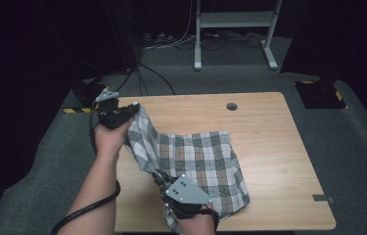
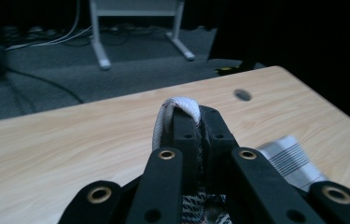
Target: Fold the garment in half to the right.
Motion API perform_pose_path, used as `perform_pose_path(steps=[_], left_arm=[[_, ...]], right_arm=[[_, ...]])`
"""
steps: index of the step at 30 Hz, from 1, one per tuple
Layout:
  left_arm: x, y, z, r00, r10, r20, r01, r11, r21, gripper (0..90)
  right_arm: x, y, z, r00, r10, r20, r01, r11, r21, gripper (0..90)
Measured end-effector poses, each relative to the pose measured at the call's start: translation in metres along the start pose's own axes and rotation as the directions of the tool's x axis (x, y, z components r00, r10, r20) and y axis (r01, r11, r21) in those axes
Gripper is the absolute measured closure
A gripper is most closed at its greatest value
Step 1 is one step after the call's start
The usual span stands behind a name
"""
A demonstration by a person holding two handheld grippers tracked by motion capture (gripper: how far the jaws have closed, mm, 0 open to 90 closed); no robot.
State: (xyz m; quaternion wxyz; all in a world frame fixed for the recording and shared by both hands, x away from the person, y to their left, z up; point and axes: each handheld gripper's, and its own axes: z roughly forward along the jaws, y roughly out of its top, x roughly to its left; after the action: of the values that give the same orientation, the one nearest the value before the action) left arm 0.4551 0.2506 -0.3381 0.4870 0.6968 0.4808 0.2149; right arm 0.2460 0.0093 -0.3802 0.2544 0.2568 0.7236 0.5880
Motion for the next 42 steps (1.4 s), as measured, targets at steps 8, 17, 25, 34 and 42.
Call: perform_pose_path(steps=[8, 17, 25, 34, 42], left_arm=[[-0.050, 0.009, 0.044, 0.9971, 0.003, 0.076, -0.003, 0.9999, -0.010, 86.7], [-0.087, 0.011, 0.077, 0.9927, 0.005, 0.120, -0.003, 0.9999, -0.012, 86.6], [-0.101, 0.009, 0.093, 0.9912, -0.005, 0.132, 0.008, 0.9997, -0.025, 86.6], [-0.081, 0.004, 0.076, 0.9933, -0.031, 0.111, 0.036, 0.9986, -0.039, 86.6], [-0.020, -0.011, 0.026, 0.9946, -0.093, 0.046, 0.096, 0.9939, -0.055, 86.6]], right_arm=[[-0.026, -0.015, -0.036, 0.9950, -0.011, 0.100, 0.012, 1.000, -0.009, 83.1], [-0.046, -0.033, -0.062, 0.9822, -0.021, 0.187, 0.023, 1.000, -0.009, 83.0], [-0.061, -0.044, -0.074, 0.9733, -0.004, 0.230, 0.007, 1.000, -0.012, 83.0], [-0.054, -0.035, -0.066, 0.9804, -0.023, 0.196, 0.026, 1.000, -0.011, 83.0], [-0.013, -0.015, -0.026, 0.9946, -0.064, 0.081, 0.065, 0.998, -0.005, 83.0]])
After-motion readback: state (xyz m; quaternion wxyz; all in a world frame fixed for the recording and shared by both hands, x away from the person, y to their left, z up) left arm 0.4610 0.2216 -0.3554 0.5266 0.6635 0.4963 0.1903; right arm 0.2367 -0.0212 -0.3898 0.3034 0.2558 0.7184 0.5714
